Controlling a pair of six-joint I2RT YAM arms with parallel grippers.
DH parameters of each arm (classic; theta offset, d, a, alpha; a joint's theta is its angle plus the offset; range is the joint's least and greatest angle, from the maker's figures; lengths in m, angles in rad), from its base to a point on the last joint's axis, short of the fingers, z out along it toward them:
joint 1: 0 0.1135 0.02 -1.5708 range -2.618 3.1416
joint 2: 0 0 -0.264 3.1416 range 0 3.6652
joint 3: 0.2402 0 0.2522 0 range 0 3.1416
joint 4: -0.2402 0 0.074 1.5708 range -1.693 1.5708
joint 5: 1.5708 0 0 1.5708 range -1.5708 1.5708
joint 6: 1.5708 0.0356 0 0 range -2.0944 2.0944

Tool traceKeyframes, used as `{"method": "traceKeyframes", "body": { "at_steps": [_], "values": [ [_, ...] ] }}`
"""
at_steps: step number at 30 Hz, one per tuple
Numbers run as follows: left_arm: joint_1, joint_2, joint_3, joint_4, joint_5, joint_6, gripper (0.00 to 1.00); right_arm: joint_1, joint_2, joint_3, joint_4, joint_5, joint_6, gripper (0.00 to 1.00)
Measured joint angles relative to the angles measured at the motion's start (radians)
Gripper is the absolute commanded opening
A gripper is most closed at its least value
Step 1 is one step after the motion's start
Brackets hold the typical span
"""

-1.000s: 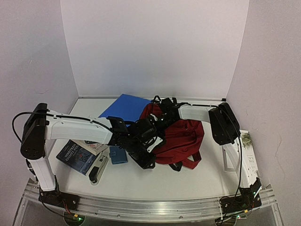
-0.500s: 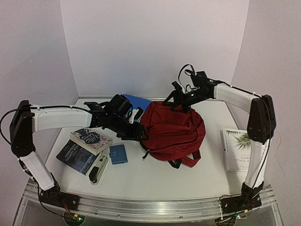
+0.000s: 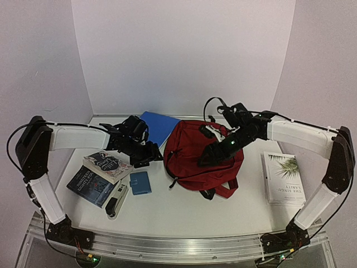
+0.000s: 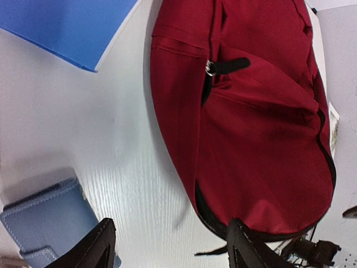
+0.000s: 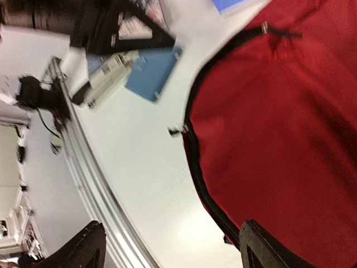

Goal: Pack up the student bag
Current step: Unzip the student bag at the center of the board.

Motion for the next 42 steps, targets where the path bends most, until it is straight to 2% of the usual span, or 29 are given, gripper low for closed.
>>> {"method": "traceKeyframes", "body": {
  "at_steps": [5, 8, 10, 13, 15, 16, 23, 27, 30, 38, 42],
  "values": [
    [0.012, 0.211, 0.207, -0.019, 0.016, 0.021, 0.68, -0.018, 0.009, -0.093, -0.02, 0.157, -0.088, 0.76],
    [0.013, 0.308, 0.313, -0.023, 0.033, 0.043, 0.59, -0.025, 0.046, -0.101, -0.021, 0.253, -0.129, 0.73],
    [0.015, 0.351, 0.36, -0.031, 0.046, 0.055, 0.45, -0.033, 0.087, -0.099, -0.019, 0.302, -0.153, 0.71],
    [0.017, 0.389, 0.387, -0.045, 0.066, 0.078, 0.16, -0.051, 0.168, -0.076, -0.022, 0.353, -0.175, 0.71],
    [0.02, 0.397, 0.386, -0.057, 0.08, 0.084, 0.05, -0.071, 0.225, -0.043, -0.026, 0.378, -0.191, 0.71],
    [0.021, 0.398, 0.385, -0.059, 0.087, 0.093, 0.02, -0.081, 0.252, -0.023, -0.029, 0.39, -0.199, 0.7],
    [0.028, 0.356, 0.274, 0.008, 0.129, 0.1, 0.0, -0.141, 0.461, 0.219, -0.055, 0.442, -0.226, 0.7],
    [0.027, 0.339, 0.258, 0.011, 0.137, 0.094, 0.0, -0.163, 0.474, 0.277, -0.05, 0.428, -0.226, 0.75],
    [0.027, 0.339, 0.26, 0.01, 0.138, 0.082, 0.0, -0.173, 0.404, 0.249, -0.043, 0.384, -0.215, 0.79],
    [0.024, 0.349, 0.337, 0.008, 0.141, 0.039, 0.0, -0.149, 0.02, 0.101, -0.04, 0.169, -0.093, 0.81],
    [0.017, 0.358, 0.354, 0.02, 0.142, 0.018, 0.0, -0.088, -0.038, 0.054, -0.033, 0.083, -0.019, 0.84]
  ]
}}
